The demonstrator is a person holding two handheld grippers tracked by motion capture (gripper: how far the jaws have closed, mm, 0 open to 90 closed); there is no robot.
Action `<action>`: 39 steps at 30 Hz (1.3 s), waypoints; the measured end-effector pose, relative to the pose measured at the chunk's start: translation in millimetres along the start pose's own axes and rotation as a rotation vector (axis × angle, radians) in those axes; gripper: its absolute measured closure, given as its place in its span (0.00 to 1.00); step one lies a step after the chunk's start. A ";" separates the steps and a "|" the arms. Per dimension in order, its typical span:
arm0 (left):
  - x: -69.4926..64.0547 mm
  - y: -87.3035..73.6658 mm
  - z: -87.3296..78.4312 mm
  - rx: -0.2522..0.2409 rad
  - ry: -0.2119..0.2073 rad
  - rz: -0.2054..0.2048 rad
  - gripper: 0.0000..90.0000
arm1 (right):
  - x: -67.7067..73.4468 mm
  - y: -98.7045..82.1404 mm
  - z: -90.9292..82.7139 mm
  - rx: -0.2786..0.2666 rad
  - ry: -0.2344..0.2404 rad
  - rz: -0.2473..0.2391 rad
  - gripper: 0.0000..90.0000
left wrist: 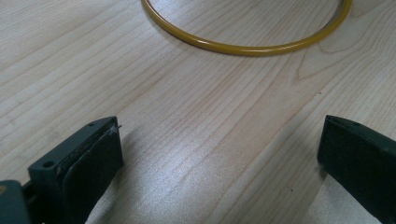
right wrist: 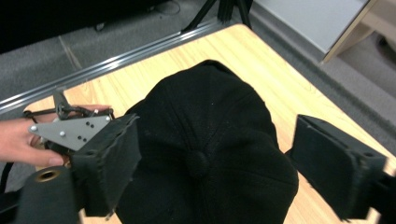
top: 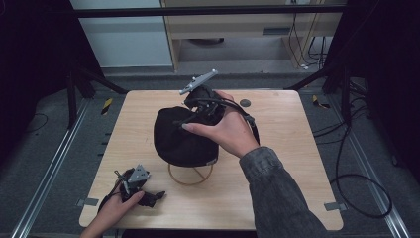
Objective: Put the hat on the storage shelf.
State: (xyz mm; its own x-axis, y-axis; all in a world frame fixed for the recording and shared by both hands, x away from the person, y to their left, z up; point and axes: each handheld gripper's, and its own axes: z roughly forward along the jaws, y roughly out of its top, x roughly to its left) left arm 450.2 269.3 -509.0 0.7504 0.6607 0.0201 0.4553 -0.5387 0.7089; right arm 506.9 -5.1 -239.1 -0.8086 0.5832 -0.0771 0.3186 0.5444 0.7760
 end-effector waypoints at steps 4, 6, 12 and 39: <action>0.0 0.0 0.0 0.000 0.000 0.000 0.00 | 0.3 -4.7 -4.8 -0.018 -0.010 0.001 0.09; 0.0 0.0 0.0 0.000 0.000 0.000 0.00 | -0.2 -6.8 -7.6 -0.027 -0.016 -0.005 0.08; 0.0 0.0 0.0 0.000 0.000 0.000 0.00 | -3.9 -11.4 -17.2 -0.043 -0.043 0.001 0.07; -0.1 -0.1 0.0 -0.001 -0.001 0.000 0.00 | -27.8 -62.7 -54.7 -0.054 -0.141 0.046 0.09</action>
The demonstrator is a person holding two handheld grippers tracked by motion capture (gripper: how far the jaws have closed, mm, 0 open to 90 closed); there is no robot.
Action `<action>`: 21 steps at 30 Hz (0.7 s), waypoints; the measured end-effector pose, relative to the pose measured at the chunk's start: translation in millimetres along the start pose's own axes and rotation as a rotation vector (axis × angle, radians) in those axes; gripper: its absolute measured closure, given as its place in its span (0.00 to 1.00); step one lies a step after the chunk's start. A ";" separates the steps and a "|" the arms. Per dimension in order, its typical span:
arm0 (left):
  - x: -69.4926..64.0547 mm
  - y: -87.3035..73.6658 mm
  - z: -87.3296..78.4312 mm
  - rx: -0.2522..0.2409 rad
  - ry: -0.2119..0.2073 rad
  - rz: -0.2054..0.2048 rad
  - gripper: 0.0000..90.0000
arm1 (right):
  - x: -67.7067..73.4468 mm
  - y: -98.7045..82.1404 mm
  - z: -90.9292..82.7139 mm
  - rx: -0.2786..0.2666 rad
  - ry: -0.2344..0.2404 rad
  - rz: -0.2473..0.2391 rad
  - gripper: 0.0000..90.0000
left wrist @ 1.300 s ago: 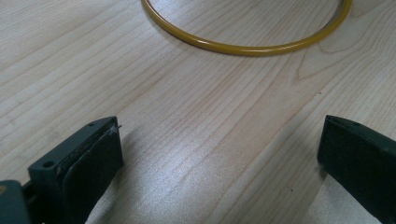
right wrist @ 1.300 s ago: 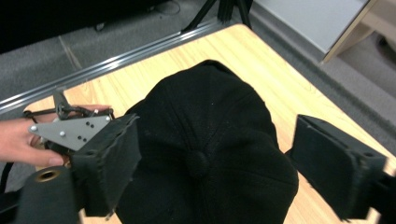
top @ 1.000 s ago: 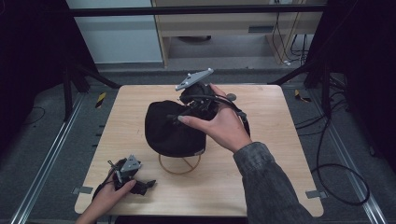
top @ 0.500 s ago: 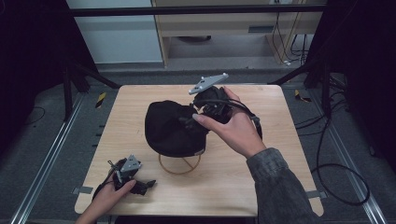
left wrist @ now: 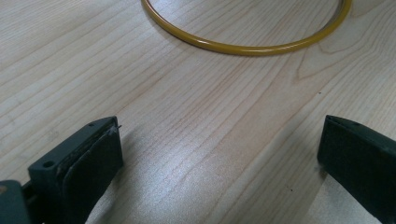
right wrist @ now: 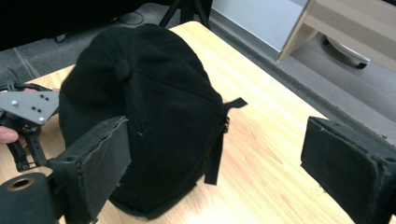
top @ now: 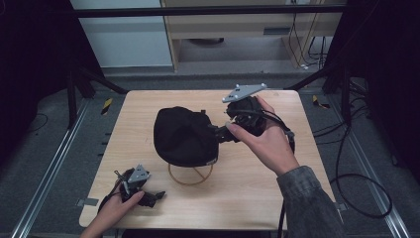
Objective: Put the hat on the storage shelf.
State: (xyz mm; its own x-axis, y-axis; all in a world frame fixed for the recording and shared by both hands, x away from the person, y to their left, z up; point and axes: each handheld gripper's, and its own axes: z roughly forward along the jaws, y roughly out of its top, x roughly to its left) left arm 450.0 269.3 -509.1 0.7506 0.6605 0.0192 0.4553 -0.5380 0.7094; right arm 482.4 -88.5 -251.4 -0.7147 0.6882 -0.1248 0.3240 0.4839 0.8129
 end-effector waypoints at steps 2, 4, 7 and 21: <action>-0.1 0.0 0.0 0.000 0.000 0.000 0.00 | -2.8 -6.3 -3.0 0.003 -0.010 0.004 0.10; -0.1 -0.1 -0.1 0.000 0.001 0.000 0.00 | -5.7 -13.3 -5.5 0.006 -0.022 0.006 0.10; -0.1 -0.1 0.0 0.000 0.001 0.000 0.00 | -10.5 -24.5 -9.7 0.005 -0.035 0.016 0.09; -0.3 -0.2 -0.3 0.003 0.001 0.000 0.00 | -23.1 -91.3 -11.3 0.042 -0.099 0.079 0.11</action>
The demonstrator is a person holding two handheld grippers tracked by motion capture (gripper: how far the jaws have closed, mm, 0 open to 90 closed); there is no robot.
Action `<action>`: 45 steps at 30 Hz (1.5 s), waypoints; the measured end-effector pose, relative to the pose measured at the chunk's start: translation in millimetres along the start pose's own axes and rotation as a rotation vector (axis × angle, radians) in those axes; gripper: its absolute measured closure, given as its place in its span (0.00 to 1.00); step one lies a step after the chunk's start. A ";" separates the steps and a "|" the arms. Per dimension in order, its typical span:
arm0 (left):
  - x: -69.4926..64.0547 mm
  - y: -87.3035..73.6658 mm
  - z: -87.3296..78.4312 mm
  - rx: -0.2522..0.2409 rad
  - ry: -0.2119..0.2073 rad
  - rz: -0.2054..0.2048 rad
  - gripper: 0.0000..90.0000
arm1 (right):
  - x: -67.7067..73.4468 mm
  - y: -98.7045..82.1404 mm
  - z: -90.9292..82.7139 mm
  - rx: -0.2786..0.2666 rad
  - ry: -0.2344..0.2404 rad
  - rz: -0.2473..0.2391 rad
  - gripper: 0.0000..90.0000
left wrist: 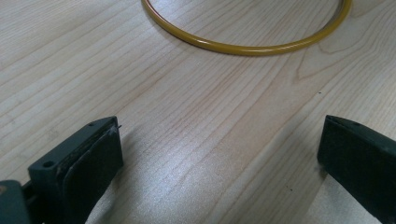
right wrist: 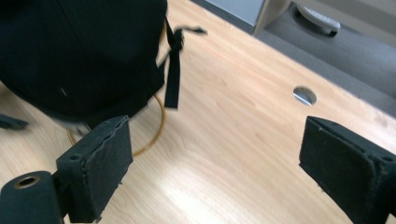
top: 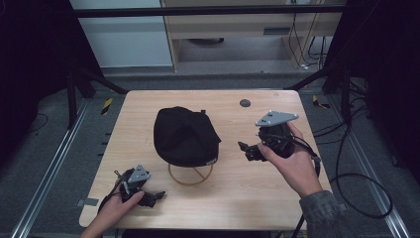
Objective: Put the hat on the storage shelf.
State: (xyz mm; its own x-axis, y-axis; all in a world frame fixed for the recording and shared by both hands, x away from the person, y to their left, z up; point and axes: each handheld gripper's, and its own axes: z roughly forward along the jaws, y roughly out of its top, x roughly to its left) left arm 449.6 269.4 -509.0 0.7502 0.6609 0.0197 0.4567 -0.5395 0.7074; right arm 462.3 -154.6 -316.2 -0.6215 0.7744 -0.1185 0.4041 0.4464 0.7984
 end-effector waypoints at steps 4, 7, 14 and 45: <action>-0.1 -0.1 -0.1 -0.001 0.000 0.000 0.00 | -0.2 -22.7 6.4 0.015 0.000 0.029 0.12; -0.2 -0.2 -0.1 0.000 0.000 0.000 0.00 | -0.2 -41.4 13.0 0.023 0.006 0.058 0.13; -0.2 -0.2 -0.1 -0.001 0.000 0.000 0.00 | 1.3 -78.9 32.1 0.071 0.019 0.099 0.13; -0.5 -0.4 -0.3 -0.001 0.000 0.000 0.00 | 18.8 -144.4 121.8 0.155 -0.004 0.228 0.10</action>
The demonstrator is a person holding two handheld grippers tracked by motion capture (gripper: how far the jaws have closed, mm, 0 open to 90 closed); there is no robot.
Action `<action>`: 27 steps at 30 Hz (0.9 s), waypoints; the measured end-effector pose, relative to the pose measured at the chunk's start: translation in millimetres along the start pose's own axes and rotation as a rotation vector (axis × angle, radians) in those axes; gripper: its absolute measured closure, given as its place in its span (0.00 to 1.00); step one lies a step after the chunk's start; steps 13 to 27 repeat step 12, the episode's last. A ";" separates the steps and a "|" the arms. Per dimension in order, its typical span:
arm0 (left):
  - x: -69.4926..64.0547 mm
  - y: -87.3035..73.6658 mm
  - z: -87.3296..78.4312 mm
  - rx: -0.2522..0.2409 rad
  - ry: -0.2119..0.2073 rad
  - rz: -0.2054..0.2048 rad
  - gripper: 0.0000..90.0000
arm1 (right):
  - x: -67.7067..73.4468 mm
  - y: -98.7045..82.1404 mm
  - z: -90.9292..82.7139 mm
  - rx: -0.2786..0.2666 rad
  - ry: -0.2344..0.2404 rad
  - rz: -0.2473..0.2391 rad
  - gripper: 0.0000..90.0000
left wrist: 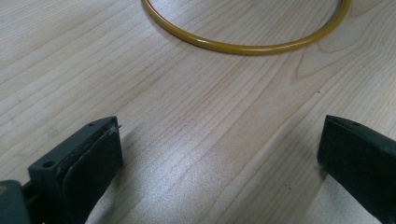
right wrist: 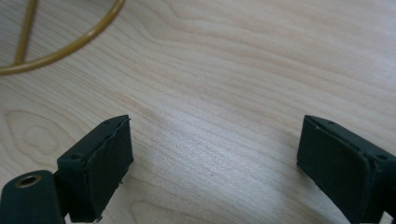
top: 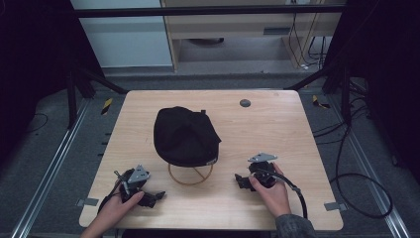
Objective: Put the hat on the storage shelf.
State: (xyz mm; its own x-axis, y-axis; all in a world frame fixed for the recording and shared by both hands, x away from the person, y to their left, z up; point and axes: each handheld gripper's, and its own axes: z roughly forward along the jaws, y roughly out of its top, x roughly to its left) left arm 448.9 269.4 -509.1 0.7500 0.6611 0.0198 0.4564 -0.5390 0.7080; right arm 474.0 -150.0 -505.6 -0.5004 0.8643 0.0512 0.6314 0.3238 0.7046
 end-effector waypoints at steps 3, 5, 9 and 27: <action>0.0 0.0 0.0 0.000 0.000 0.000 0.00 | 4.4 -1.3 3.8 -0.018 -0.039 -0.015 0.07; 0.0 0.0 0.0 0.000 0.000 0.000 0.00 | 6.2 -2.6 4.6 -0.023 -0.051 -0.031 0.07; 0.0 0.0 0.0 0.000 0.000 0.000 0.00 | 5.7 -5.8 3.4 -0.039 -0.051 -0.028 0.06; -0.1 0.1 0.1 0.000 -0.001 0.001 0.00 | 5.0 -7.1 2.1 -0.039 -0.053 -0.028 0.06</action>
